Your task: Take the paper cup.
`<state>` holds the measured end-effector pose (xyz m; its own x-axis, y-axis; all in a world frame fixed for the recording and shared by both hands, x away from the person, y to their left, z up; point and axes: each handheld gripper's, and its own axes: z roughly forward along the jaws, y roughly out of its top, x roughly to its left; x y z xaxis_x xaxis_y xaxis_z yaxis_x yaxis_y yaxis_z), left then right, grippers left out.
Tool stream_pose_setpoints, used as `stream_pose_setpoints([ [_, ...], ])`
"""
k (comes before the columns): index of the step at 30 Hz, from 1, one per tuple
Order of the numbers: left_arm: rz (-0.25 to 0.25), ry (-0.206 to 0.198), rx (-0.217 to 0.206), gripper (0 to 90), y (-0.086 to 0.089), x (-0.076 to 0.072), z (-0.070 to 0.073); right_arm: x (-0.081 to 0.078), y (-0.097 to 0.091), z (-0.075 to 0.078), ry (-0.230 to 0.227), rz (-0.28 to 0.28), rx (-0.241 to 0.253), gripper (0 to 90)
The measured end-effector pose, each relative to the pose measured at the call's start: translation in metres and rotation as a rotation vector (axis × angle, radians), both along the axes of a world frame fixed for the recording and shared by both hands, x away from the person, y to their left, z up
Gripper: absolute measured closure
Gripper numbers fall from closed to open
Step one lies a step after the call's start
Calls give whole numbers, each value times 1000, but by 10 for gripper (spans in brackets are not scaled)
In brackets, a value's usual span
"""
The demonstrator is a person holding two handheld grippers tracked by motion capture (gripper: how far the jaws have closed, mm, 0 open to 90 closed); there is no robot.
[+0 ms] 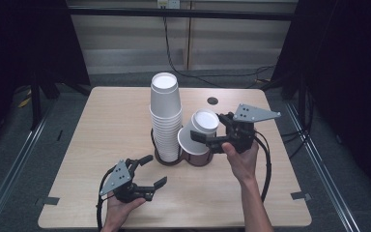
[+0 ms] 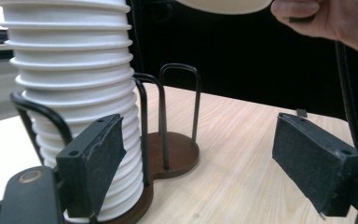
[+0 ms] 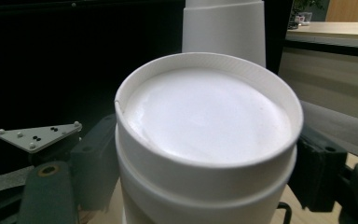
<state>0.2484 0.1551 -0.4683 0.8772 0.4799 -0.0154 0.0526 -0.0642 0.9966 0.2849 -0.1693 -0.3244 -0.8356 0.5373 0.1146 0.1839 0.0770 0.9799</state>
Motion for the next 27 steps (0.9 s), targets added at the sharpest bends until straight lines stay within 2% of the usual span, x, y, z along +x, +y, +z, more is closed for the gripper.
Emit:
stream_pose_setpoints([
  [4, -21, -4, 1, 160, -4, 0, 5, -4, 1, -8, 5, 18, 10, 222],
  [7, -34, -11, 8, 158, -6, -1, 9, -6, 4, -14, 10, 29, -1, 222],
  [9, -59, 11, 8, 161, -6, 0, 10, -9, 5, -17, 12, 34, -5, 222],
  [12, -66, 29, 20, 163, -8, 0, 8, -15, 9, -22, 4, 41, -9, 222],
  [16, -84, 24, 26, 162, -10, -2, 7, -17, 10, -31, 22, 50, -12, 222],
  [17, -87, 20, 24, 162, -10, -2, 8, -17, 11, -37, 37, 54, -3, 222],
  [22, -93, 5, 26, 157, -11, -3, 13, -19, 14, -45, 50, 67, 6, 222],
  [26, -119, -13, 22, 157, -13, -5, 17, -20, 18, -56, 69, 83, 13, 223],
  [27, -128, -18, 8, 157, -14, -5, 18, -20, 18, -58, 74, 89, 12, 223],
])
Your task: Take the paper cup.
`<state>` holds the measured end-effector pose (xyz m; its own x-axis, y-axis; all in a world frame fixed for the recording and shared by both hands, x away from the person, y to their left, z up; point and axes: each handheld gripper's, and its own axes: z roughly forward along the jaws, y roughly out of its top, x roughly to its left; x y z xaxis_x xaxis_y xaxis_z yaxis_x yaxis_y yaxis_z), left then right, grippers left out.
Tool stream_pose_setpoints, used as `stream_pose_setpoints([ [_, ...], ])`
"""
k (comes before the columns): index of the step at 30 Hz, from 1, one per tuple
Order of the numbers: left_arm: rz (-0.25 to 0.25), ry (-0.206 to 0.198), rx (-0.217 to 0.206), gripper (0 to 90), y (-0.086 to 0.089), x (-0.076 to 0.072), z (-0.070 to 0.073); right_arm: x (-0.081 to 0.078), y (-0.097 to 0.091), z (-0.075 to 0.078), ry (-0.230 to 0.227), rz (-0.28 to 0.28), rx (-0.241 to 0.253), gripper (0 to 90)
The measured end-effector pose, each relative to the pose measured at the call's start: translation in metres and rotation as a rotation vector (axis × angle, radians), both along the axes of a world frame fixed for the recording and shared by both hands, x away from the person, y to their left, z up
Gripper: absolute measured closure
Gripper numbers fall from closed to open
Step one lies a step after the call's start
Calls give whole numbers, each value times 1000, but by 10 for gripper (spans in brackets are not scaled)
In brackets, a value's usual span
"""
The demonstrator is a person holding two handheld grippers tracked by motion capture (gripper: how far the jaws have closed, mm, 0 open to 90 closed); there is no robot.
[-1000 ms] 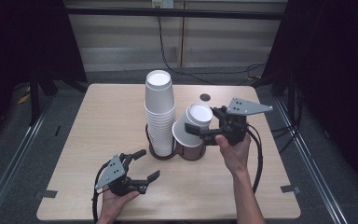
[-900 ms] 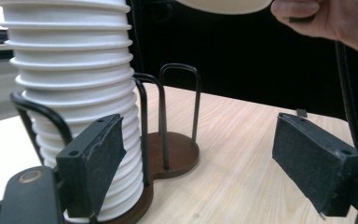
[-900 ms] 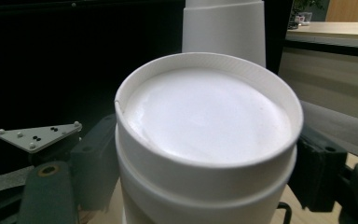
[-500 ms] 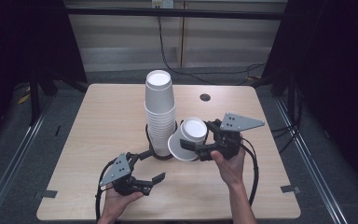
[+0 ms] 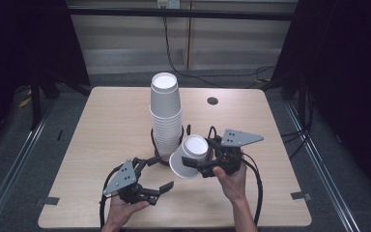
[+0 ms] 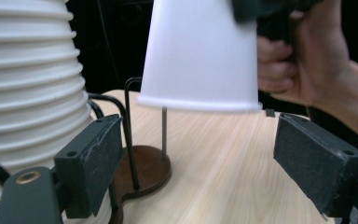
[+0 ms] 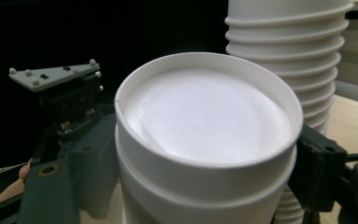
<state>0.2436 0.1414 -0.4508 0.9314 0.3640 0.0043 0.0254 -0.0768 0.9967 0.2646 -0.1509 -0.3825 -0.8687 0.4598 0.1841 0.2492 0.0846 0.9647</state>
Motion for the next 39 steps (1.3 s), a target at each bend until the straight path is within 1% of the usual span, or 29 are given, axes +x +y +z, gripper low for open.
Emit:
stream_pose_setpoints([
  [1, 0, 0, 0, 156, 0, 0, 0, 0, 0, 0, 0, 0, 0, 223],
  [2, -6, -1, 0, 155, -1, 1, 1, 0, 1, -5, 8, 11, -2, 223],
  [3, -6, -1, 0, 154, -1, 1, 1, 0, 1, -5, 8, 11, -2, 223],
  [4, -17, 0, -1, 155, -2, 1, 1, -1, 2, -9, 7, 14, -5, 224],
  [5, -17, 0, -1, 155, -2, 1, 1, -2, 3, -10, 6, 14, -4, 224],
  [6, -24, 3, 6, 155, -2, 3, 2, -3, 4, -12, 12, 25, -4, 224],
  [7, -24, 3, 6, 155, -2, 3, 2, -3, 4, -12, 12, 25, -4, 224],
  [9, -29, 8, 8, 154, -4, 4, 1, -3, 8, -15, 19, 39, -15, 224],
  [10, -40, 9, 9, 154, -5, 4, 0, -3, 9, -16, 20, 43, -16, 224],
  [11, -40, 9, 9, 154, -5, 4, 0, -3, 10, -16, 19, 47, -14, 224],
  [12, -50, 9, 19, 154, -6, 5, 0, -3, 11, -16, 18, 51, -11, 224],
  [15, -57, 9, 9, 154, -8, 6, -1, -4, 13, -17, 29, 57, -12, 224],
  [23, -83, 6, 18, 147, -13, 9, -4, -2, 19, -21, 36, 89, -11, 225],
  [27, -95, 30, 17, 103, -18, 12, -6, -2, 20, -21, 38, 99, -6, 225],
  [29, -100, 26, 18, 103, -20, 13, -7, -2, 23, -21, 37, 108, -6, 225],
  [31, -97, 35, 18, 103, -23, 15, -8, -2, 23, -22, 34, 104, -11, 225],
  [32, -103, 43, 16, 103, -24, 16, -8, 0, 23, -23, 35, 108, -11, 225],
  [35, -109, 46, 7, 102, -26, 18, -9, 1, 23, -23, 38, 107, -8, 225],
  [36, -115, 48, -2, 101, -28, 19, -9, 1, 23, -23, 39, 108, -6, 225],
  [39, -120, 51, 10, 98, -31, 20, -9, 1, 24, -23, 41, 112, -4, 225],
])
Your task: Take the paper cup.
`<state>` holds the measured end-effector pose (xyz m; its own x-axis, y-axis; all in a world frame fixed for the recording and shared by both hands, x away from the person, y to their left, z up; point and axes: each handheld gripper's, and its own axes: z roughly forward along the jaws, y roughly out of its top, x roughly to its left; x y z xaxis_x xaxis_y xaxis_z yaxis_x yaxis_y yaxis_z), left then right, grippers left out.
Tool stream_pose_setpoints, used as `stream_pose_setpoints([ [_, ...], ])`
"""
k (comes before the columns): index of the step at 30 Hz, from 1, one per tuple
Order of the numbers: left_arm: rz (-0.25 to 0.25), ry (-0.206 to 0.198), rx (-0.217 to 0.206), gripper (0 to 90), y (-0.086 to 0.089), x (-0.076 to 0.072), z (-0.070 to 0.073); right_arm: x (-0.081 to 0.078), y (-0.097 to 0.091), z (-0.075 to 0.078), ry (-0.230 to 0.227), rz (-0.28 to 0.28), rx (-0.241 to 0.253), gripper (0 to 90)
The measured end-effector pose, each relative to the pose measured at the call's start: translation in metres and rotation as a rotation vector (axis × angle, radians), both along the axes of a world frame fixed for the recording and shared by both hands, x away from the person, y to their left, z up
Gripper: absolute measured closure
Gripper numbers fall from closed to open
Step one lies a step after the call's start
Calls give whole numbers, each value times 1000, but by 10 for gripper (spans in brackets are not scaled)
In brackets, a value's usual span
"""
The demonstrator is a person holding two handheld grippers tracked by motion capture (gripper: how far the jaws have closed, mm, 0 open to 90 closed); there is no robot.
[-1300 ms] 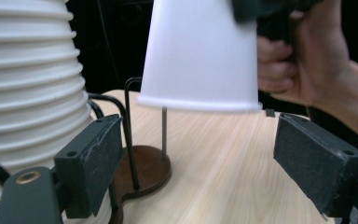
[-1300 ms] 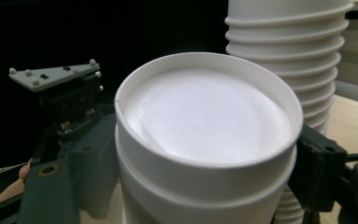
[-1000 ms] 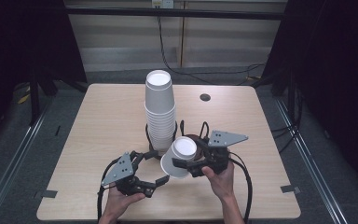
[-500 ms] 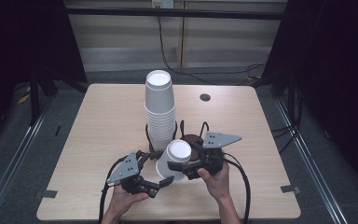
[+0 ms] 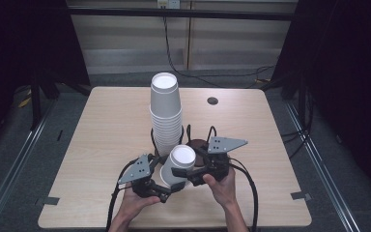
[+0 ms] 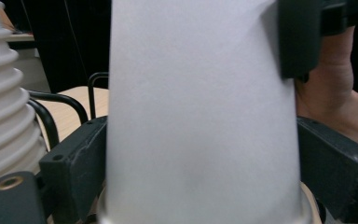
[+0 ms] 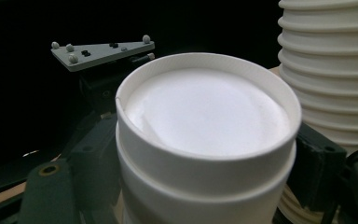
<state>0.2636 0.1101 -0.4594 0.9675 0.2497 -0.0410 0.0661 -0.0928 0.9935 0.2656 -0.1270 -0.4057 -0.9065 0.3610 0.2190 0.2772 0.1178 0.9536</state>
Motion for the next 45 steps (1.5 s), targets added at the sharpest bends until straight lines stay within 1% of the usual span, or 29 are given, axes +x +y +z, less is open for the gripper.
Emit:
stream_pose_setpoints([
  [1, -11, 1, 13, 107, -2, 1, 1, 0, 1, -1, 2, 6, -1, 225],
  [8, -6, -4, 11, 134, -1, 0, 3, 0, 0, -1, 6, 7, 18, 215],
  [11, -5, -9, 30, 140, 0, 1, 4, 0, 1, -2, 7, 8, 15, 207],
  [15, -5, -21, 34, 151, 0, 1, 6, 0, 2, -1, -1, 0, 18, 174],
  [17, -8, -15, 41, 150, -1, 0, 6, 0, 3, -2, -1, -9, 15, 135],
  [18, -8, -18, 46, 151, -1, 0, 6, 0, 3, -2, 1, -8, 13, 137],
  [20, -6, -12, 57, 151, -1, 0, 6, 0, 4, -3, 4, -12, 13, 131],
  [22, -9, -9, 80, 152, 0, 0, 5, 1, 4, -3, 7, -14, 17, 131],
  [23, -7, -8, 86, 153, 0, 0, 5, 1, 4, -3, 4, -18, 18, 131],
  [24, -3, 0, 85, 153, 1, 0, 5, 1, 3, -3, 5, -18, 22, 131],
  [26, 2, -4, 94, 153, 3, 1, 5, 0, 2, -2, 1, -23, 27, 131],
  [27, 7, 2, 104, 153, 5, 1, 5, 0, 1, -1, 0, -24, 24, 131],
  [28, 9, 0, 108, 154, 6, 1, 6, 0, 0, -1, 1, -24, 21, 131],
  [29, 6, 0, 101, 155, 7, 2, 5, 0, -1, -1, 3, -30, 18, 131],
  [32, 19, 7, 124, 156, 10, 3, 7, -1, -3, 0, 1, -27, 25, 130],
  [34, 10, 12, 121, 157, 10, 3, 7, -1, -5, -1, 4, -30, 19, 130],
  [37, 7, 8, 144, 158, 11, 4, 9, -2, -8, -3, 4, -35, 19, 131],
  [40, 9, 10, 174, 158, 13, 4, 8, -2, -11, -6, 15, -39, 14, 130],
  [43, 23, 21, 208, 158, 16, 6, 8, -3, -12, -9, 18, -32, -6, 128],
  [45, 14, 33, 227, 159, 17, 7, 8, -4, -12, -9, 14, -18, -10, 128],
])
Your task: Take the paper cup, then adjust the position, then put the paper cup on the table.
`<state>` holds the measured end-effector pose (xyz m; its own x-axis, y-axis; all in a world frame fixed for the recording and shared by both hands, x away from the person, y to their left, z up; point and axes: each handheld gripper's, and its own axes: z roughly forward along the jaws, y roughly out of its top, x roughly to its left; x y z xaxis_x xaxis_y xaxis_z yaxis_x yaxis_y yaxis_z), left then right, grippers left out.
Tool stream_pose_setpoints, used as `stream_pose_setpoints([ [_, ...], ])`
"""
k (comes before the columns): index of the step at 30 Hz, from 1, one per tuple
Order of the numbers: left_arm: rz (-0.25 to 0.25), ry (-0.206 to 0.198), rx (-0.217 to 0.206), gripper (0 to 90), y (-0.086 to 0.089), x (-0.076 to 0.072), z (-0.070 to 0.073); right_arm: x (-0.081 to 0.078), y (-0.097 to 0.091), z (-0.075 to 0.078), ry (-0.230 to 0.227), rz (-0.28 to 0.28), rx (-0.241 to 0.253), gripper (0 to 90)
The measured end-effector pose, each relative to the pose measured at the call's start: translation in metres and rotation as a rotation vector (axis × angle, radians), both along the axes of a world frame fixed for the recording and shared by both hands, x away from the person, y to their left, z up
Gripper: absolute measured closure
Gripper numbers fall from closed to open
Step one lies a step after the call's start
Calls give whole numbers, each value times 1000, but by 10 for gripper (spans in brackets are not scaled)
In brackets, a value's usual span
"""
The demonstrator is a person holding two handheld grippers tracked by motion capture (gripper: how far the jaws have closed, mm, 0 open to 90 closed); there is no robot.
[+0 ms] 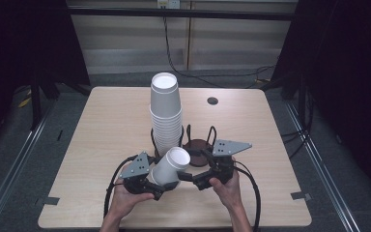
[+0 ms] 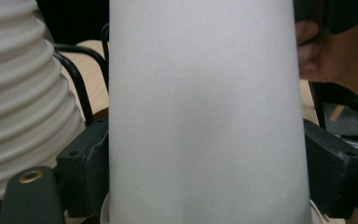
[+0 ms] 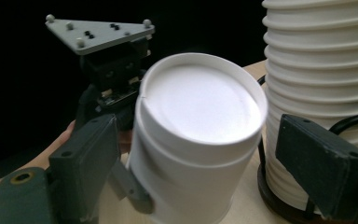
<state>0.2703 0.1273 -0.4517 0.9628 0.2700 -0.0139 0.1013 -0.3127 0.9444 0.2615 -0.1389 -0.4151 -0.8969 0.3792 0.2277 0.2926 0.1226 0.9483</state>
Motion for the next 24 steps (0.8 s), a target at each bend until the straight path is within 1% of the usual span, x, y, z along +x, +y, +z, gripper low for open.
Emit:
stream_pose_setpoints([
  [2, -5, 5, 13, 159, 0, 0, 0, -1, 0, 1, -7, -2, -6, 129],
  [4, 9, 3, 36, 159, 2, 1, 0, -2, -1, 2, -10, -1, -15, 130],
  [5, 9, 5, 41, 159, 2, 2, 0, -3, -2, 1, -11, 0, -24, 129],
  [7, 9, 11, 55, 158, 3, 2, 2, -3, -3, 1, -5, -1, -36, 130],
  [8, 18, 11, 64, 158, 2, 2, 4, -4, -3, 1, -4, 0, -45, 130],
  [10, 16, -5, 98, 159, 0, 2, 7, -4, -4, 1, 8, 6, -61, 132],
  [11, 16, -15, 116, 159, -1, 1, 9, -4, -5, 1, 20, 20, -66, 137],
  [12, 17, -22, 136, 159, -1, 2, 11, -4, -5, 1, 23, 22, -77, 134],
  [15, 1, -28, 177, 159, -4, 1, 14, -6, -6, 2, 24, 29, -112, 134],
  [16, -2, -42, 200, 160, -5, 1, 15, -5, -7, 2, 26, 33, -121, 133],
  [17, -3, -40, 209, 160, -5, 1, 15, -5, -8, 3, 29, 35, -131, 132],
  [18, -9, -40, 227, 160, -5, 1, 16, -5, -8, 3, 33, 39, -141, 132],
  [19, -7, -33, 223, 160, -6, 1, 15, -5, -8, 3, 35, 43, -150, 131],
  [20, -14, -25, 228, 160, -6, 1, 16, -5, -8, 3, 37, 46, -162, 131],
  [21, -19, -31, 247, 160, -6, 1, 16, -5, -7, 3, 40, 52, -171, 131],
  [22, -19, -25, 253, 160, -7, 0, 17, -5, -7, 2, 42, 57, -184, 131],
  [23, -19, -34, 264, 160, -7, 1, 17, -6, -7, 2, 44, 65, -194, 131],
  [24, -23, -30, 276, 160, -8, 0, 18, -5, -7, 2, 47, 70, -203, 131],
])
